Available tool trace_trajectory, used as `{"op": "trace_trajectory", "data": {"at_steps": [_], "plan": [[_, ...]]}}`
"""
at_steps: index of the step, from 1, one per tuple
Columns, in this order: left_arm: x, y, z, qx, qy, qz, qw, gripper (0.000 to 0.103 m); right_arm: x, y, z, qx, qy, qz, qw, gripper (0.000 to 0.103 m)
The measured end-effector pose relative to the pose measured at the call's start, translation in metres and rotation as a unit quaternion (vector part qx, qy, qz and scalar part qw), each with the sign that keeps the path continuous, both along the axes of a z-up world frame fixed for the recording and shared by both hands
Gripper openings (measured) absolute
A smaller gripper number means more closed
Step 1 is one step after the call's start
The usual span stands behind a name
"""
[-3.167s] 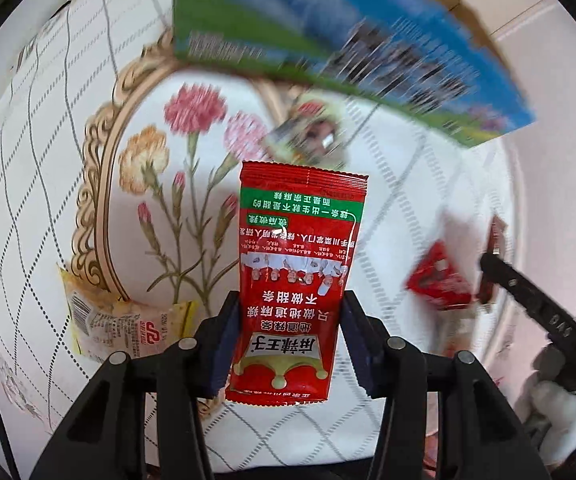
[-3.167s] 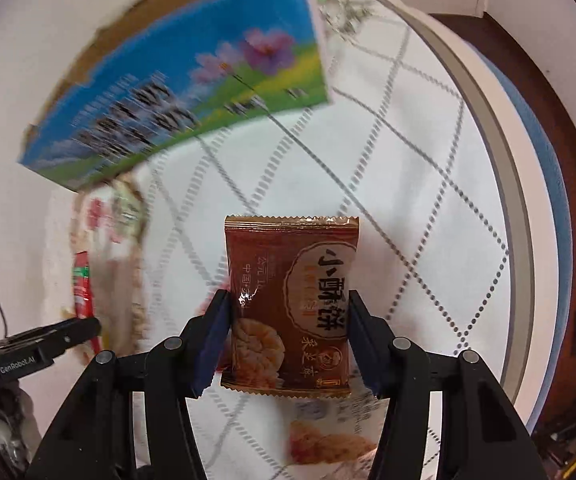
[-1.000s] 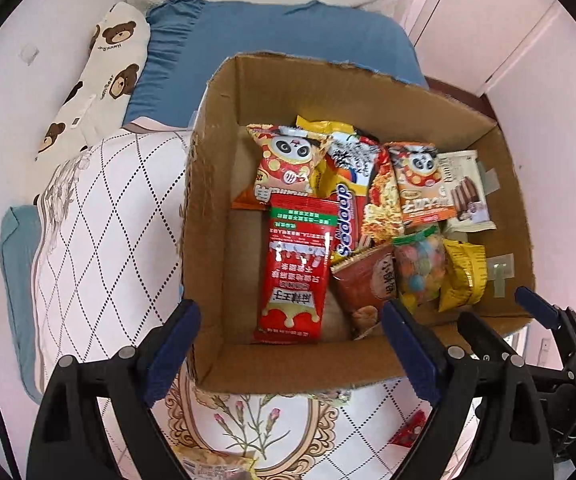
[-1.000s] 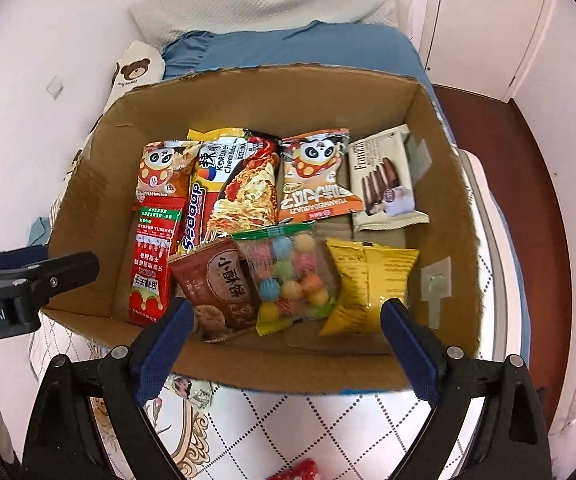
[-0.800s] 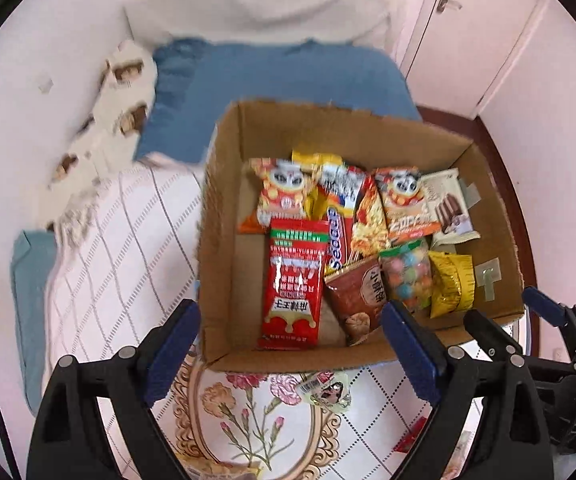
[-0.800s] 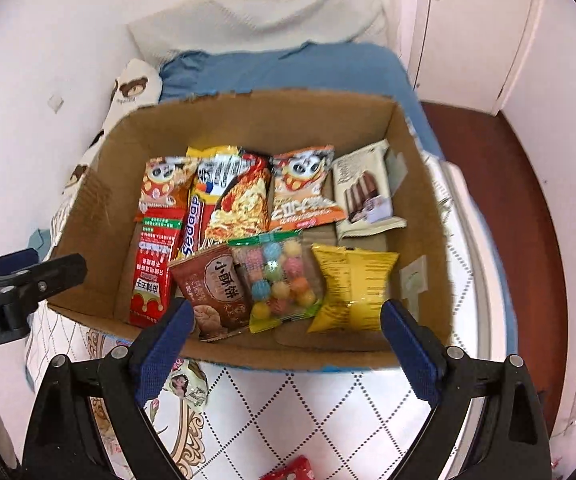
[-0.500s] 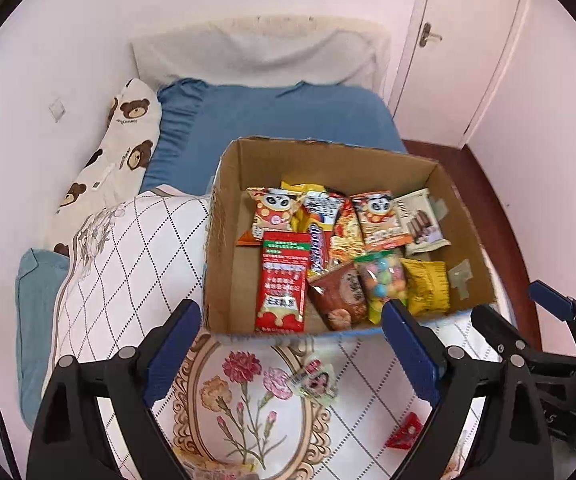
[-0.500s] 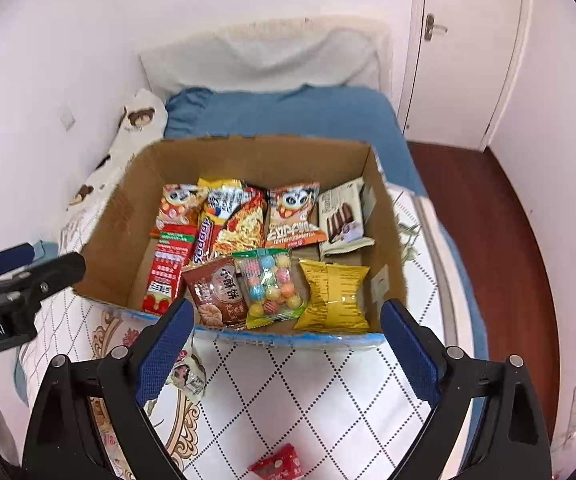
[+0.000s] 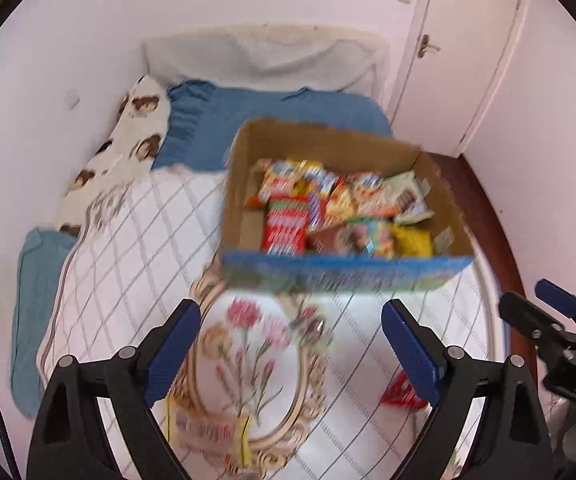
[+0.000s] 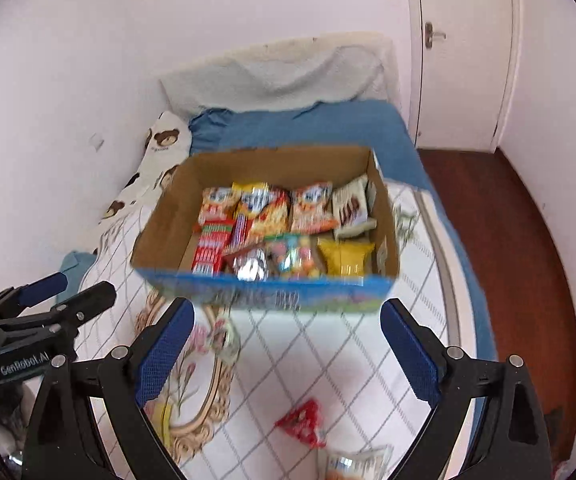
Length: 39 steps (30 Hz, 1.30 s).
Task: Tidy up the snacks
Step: 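Lift both tools away from the box toward the remaining snacks, then grasp the yellow-edged bread bag with the left tool while the right tool grasps the oat cookie pack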
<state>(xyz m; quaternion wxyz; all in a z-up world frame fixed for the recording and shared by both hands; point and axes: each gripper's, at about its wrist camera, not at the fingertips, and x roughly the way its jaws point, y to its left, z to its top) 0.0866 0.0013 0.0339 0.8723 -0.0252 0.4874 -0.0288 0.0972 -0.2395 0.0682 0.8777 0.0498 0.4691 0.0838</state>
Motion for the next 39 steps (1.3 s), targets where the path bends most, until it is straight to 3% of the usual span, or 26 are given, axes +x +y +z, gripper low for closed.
{"op": "trace_trajectory", "data": {"at_steps": [5, 7, 8, 13, 19, 26, 29, 32, 33, 35, 36, 39], "plan": [[-0.037, 0.023, -0.055, 0.017, 0.069, 0.024, 0.9972, 0.093, -0.036, -0.023, -0.054, 0.015, 0.069, -0.013, 0.997, 0.096], [-0.053, 0.032, -0.086, 0.017, 0.114, 0.03, 0.9929, 0.093, -0.052, -0.04, -0.08, 0.04, 0.101, -0.03, 0.994, 0.08], [-0.058, 0.035, -0.098, 0.017, 0.131, 0.031, 0.9907, 0.093, -0.061, -0.05, -0.096, 0.053, 0.122, -0.043, 0.99, 0.078], [-0.083, 0.044, -0.157, 0.03, 0.199, 0.033, 0.979, 0.093, -0.094, -0.082, -0.151, 0.076, 0.188, -0.083, 0.976, 0.078], [-0.098, 0.059, -0.181, 0.013, 0.219, 0.063, 0.9737, 0.093, -0.108, -0.108, -0.19, 0.101, 0.236, -0.128, 0.958, 0.078], [-0.098, 0.071, -0.193, -0.003, 0.23, 0.072, 0.9706, 0.093, -0.101, -0.077, -0.221, 0.05, 0.255, -0.084, 0.962, 0.078], [-0.088, 0.077, -0.203, -0.045, 0.251, 0.084, 0.9632, 0.093, -0.099, -0.069, -0.226, 0.041, 0.249, -0.09, 0.963, 0.078], [-0.078, 0.091, -0.215, -0.132, 0.269, 0.127, 0.9454, 0.093, -0.104, -0.058, -0.224, 0.054, 0.252, -0.09, 0.962, 0.078], [-0.074, 0.099, -0.219, -0.176, 0.271, 0.151, 0.9341, 0.093, -0.105, -0.053, -0.225, 0.062, 0.258, -0.081, 0.961, 0.078], [-0.068, 0.11, -0.227, -0.219, 0.275, 0.187, 0.9174, 0.093, -0.111, -0.043, -0.223, 0.075, 0.265, -0.067, 0.959, 0.078], [-0.064, 0.113, -0.232, -0.231, 0.278, 0.201, 0.9103, 0.093, -0.113, -0.039, -0.222, 0.08, 0.266, -0.065, 0.959, 0.078], [-0.051, 0.117, -0.244, -0.233, 0.294, 0.223, 0.8997, 0.093, -0.12, -0.03, -0.219, 0.079, 0.266, -0.062, 0.959, 0.078]]}}
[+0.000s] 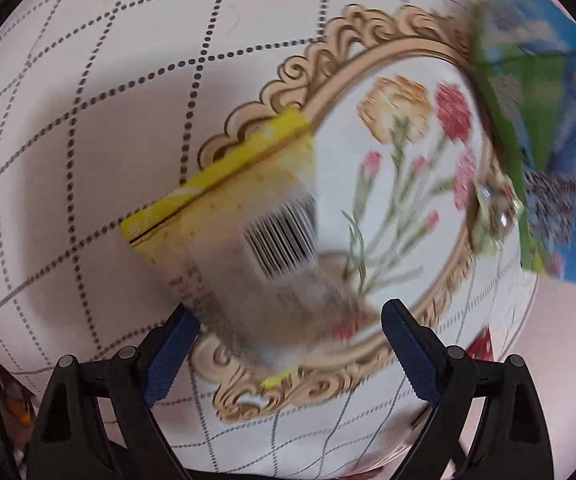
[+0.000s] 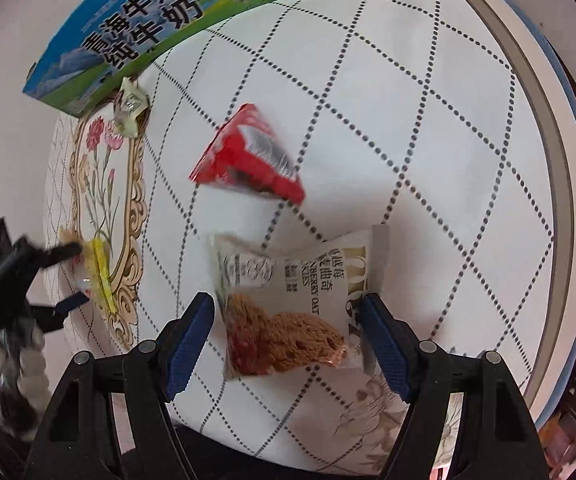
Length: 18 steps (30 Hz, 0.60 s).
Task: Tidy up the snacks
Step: 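Grasp the yellow-edged bread bag with the left tool while the right tool grasps the oat cookie pack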
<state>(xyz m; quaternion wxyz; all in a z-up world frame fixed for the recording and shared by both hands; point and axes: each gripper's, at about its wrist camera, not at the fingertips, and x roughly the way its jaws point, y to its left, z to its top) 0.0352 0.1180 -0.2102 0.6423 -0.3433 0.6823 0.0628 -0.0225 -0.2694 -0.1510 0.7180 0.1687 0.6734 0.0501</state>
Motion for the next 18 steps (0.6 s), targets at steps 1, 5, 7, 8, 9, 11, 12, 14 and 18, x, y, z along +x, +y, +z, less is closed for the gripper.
{"op": "trace_trajectory", "data": {"at_steps": [1, 5, 7, 8, 9, 11, 12, 14, 18], "plan": [[0.003, 0.0, -0.004, 0.012, 0.011, 0.002, 0.9999, 0.093, -0.002, 0.002, 0.0, -0.003, -0.002, 0.001, 1.0, 0.078], [0.021, -0.013, -0.003, 0.057, -0.001, -0.021, 0.9982, 0.093, -0.007, 0.005, -0.002, -0.004, 0.001, -0.009, 1.0, 0.078], [0.032, -0.027, 0.003, 0.086, -0.029, -0.066, 0.9937, 0.087, -0.003, -0.001, -0.001, -0.002, 0.002, -0.016, 1.0, 0.078], [0.033, -0.04, 0.008, 0.107, -0.042, -0.102, 0.9881, 0.082, -0.004, -0.002, -0.002, -0.003, 0.003, -0.014, 1.0, 0.078], [0.032, -0.052, 0.011, 0.121, -0.05, -0.132, 0.9825, 0.075, -0.004, -0.001, -0.002, -0.005, 0.001, -0.014, 1.0, 0.078], [0.026, -0.079, 0.014, 0.147, -0.062, -0.205, 0.9656, 0.071, -0.003, 0.001, -0.001, -0.011, -0.005, -0.007, 1.0, 0.078], [0.022, -0.091, 0.014, 0.157, -0.065, -0.233, 0.9576, 0.071, -0.003, 0.002, -0.002, -0.015, -0.006, -0.003, 1.0, 0.078], [0.01, -0.108, 0.013, 0.167, -0.068, -0.271, 0.9456, 0.071, -0.002, 0.007, -0.003, -0.023, -0.007, 0.004, 1.0, 0.078], [-0.007, -0.124, 0.003, 0.151, -0.058, -0.293, 0.9422, 0.071, 0.001, 0.018, -0.004, -0.051, -0.018, 0.032, 0.998, 0.078]]}}
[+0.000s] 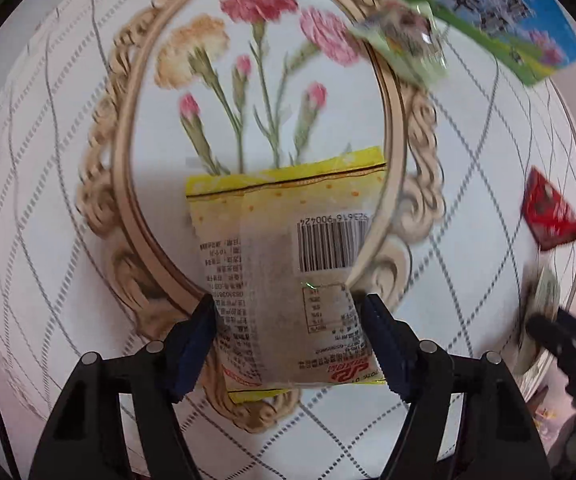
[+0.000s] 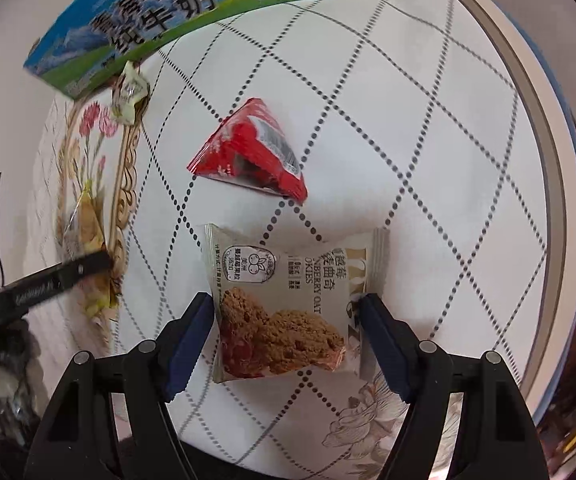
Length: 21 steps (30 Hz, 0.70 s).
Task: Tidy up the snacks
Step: 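Grasp the yellow-edged bread bag with the left tool while the right tool grasps the oat cookie pack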
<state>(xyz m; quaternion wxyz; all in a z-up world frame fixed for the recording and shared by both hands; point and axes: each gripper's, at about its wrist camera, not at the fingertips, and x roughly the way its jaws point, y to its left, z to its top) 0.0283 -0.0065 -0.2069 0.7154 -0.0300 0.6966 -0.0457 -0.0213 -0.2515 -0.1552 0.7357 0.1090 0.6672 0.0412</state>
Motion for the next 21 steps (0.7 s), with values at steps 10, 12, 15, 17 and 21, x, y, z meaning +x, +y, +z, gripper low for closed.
{"op": "trace_trajectory", "data": {"at_steps": [10, 12, 15, 17, 21], "plan": [[-0.017, 0.034, -0.009, -0.025, 0.009, 0.031, 0.9992, 0.071, 0.011, 0.007, 0.001, -0.021, -0.004, 0.008, 1.0, 0.078], [-0.014, 0.033, -0.004, -0.028, 0.015, 0.034, 0.9989, 0.071, 0.011, 0.006, 0.003, -0.018, -0.003, 0.004, 1.0, 0.078], [-0.013, 0.038, 0.009, -0.05, 0.022, 0.044, 0.9976, 0.071, 0.009, -0.003, 0.01, -0.009, -0.005, -0.002, 1.0, 0.078], [-0.006, 0.045, 0.021, -0.057, 0.022, 0.052, 0.9967, 0.071, 0.007, -0.007, 0.016, 0.001, -0.009, -0.007, 1.0, 0.078], [0.005, 0.052, 0.02, -0.06, 0.029, 0.063, 0.9958, 0.071, 0.011, -0.011, 0.019, 0.003, -0.012, -0.011, 1.0, 0.078]]}}
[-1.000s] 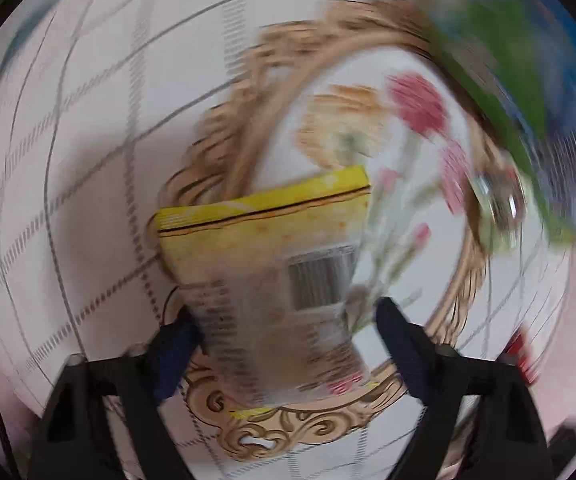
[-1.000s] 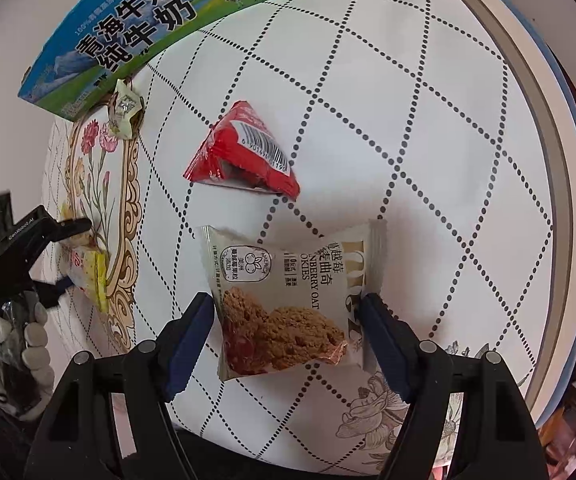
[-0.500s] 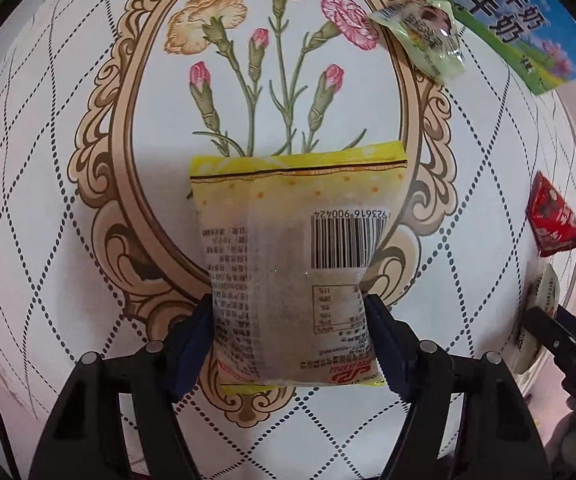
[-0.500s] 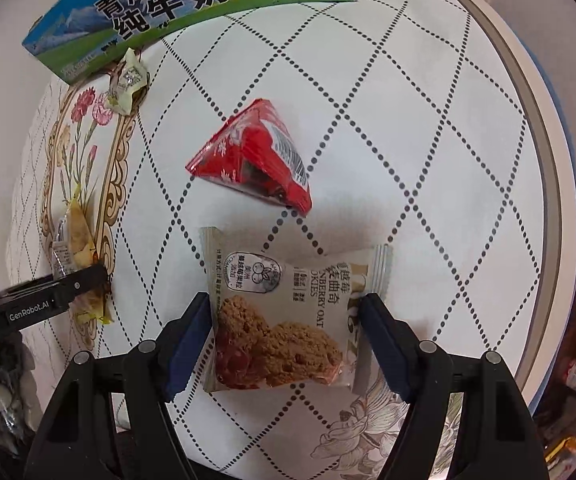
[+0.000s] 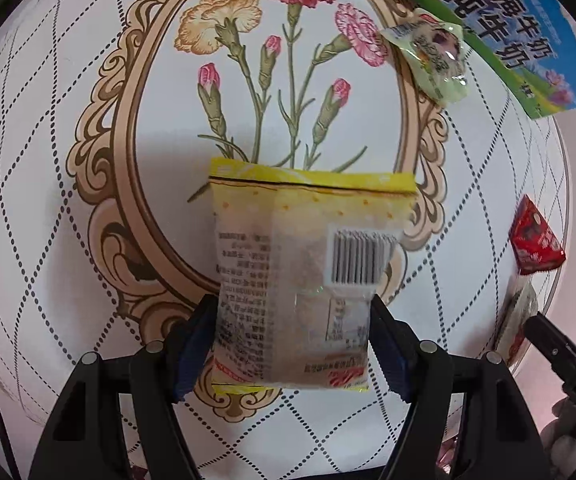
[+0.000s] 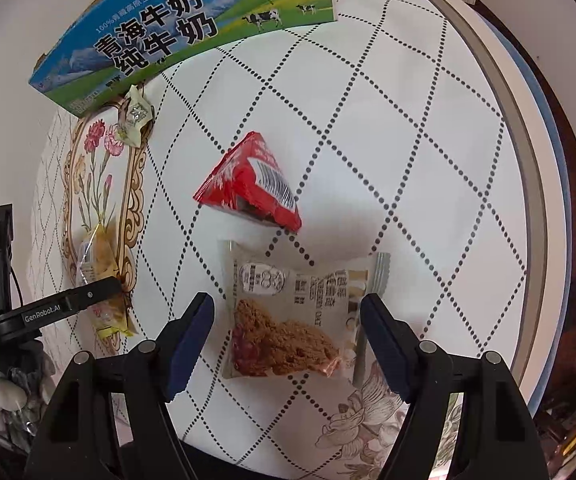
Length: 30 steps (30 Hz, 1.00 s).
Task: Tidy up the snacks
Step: 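Grasp the yellow-edged bread bag with the left tool while the right tool grasps the oat cookie pack, then carry both packs into the box and open both tools to release them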
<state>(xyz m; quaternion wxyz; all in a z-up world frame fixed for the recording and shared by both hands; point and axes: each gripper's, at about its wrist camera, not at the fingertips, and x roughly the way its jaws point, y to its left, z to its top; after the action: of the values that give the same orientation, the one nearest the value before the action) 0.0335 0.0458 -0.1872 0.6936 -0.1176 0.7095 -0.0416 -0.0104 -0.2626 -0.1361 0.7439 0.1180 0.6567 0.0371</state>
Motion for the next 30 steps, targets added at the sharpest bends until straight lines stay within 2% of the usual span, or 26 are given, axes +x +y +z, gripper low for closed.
{"op": "trace_trajectory", "data": {"at_steps": [3, 4, 6, 9, 13, 17, 24, 27, 30], "plan": [[0.003, 0.002, 0.003, 0.003, -0.012, 0.006, 0.9999, 0.071, 0.005, 0.001, -0.012, 0.001, 0.013, 0.0, 1.0, 0.078], [0.003, 0.002, 0.006, 0.006, -0.018, 0.005, 0.9998, 0.06, 0.006, 0.002, -0.016, -0.002, 0.016, 0.001, 1.0, 0.078], [0.005, -0.001, 0.007, 0.015, -0.026, -0.01, 0.9995, 0.055, 0.005, 0.003, -0.019, -0.011, 0.011, 0.007, 1.0, 0.077], [0.004, -0.004, 0.017, 0.023, -0.039, -0.021, 0.9987, 0.052, 0.002, 0.01, -0.019, -0.03, -0.002, 0.025, 0.999, 0.07], [0.001, -0.008, 0.035, 0.011, -0.048, -0.023, 0.9985, 0.052, -0.001, 0.011, -0.011, -0.025, -0.016, 0.029, 0.999, 0.065], [0.0, -0.009, 0.076, -0.014, -0.074, -0.031, 0.9967, 0.052, -0.002, 0.007, 0.005, -0.008, -0.029, 0.03, 0.999, 0.064], [0.03, -0.023, 0.164, -0.063, -0.135, -0.047, 0.9877, 0.052, 0.005, 0.011, 0.047, 0.041, -0.064, 0.03, 0.997, 0.064], [0.055, -0.034, 0.195, -0.066, -0.16, -0.059, 0.9831, 0.052, 0.023, 0.013, 0.077, 0.076, -0.091, 0.024, 0.993, 0.064], [0.081, -0.044, 0.217, -0.049, -0.183, -0.071, 0.9792, 0.052, 0.045, 0.01, 0.106, 0.097, -0.121, 0.021, 0.988, 0.064]]}}
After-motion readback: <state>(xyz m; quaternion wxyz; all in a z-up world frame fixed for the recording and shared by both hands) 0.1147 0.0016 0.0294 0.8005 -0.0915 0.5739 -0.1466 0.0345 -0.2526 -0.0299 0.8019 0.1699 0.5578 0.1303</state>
